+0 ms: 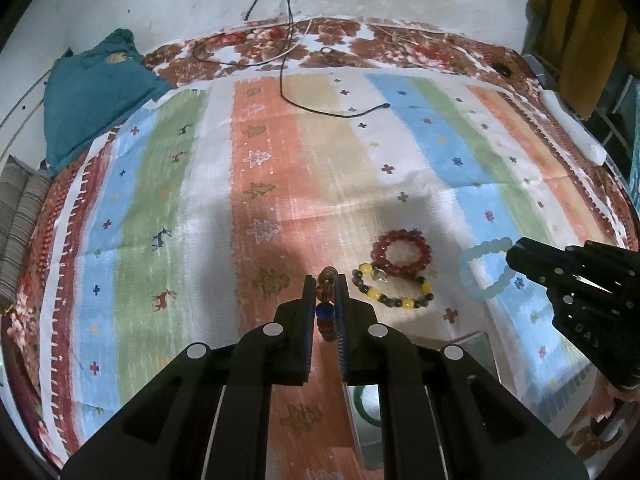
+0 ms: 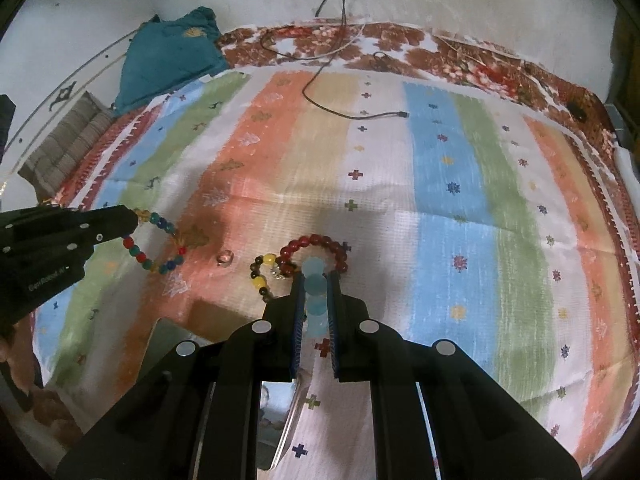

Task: Organize jewelry
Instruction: 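Lift both held bracelets and carry them over the silver tin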

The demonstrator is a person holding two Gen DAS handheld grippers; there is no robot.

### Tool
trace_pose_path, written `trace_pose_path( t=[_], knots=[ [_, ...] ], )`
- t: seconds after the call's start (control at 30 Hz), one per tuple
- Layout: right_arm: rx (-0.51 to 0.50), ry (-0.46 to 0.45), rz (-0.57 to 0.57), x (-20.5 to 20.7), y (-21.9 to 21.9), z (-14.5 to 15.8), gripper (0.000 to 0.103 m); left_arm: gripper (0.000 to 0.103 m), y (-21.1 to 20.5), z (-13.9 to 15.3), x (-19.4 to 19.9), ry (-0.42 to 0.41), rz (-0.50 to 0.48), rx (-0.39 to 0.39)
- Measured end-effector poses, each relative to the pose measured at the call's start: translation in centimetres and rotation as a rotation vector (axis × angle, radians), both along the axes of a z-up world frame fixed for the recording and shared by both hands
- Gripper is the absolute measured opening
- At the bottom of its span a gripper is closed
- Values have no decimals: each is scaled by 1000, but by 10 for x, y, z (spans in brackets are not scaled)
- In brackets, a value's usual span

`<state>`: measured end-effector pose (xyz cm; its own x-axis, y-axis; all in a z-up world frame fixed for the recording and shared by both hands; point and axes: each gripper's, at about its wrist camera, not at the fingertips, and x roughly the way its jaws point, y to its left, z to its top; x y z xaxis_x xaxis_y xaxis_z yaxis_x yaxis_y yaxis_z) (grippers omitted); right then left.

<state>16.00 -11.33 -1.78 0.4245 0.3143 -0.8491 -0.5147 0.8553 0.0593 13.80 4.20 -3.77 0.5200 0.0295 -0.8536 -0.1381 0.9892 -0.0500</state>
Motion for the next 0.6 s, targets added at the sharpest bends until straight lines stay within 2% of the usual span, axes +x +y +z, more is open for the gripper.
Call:
trace_pose_path(
  t=[0.6],
  knots=[
    [47,-65,22,-41,-11,21,12,9,-32,18,-46,-76,-67,-13]
  ],
)
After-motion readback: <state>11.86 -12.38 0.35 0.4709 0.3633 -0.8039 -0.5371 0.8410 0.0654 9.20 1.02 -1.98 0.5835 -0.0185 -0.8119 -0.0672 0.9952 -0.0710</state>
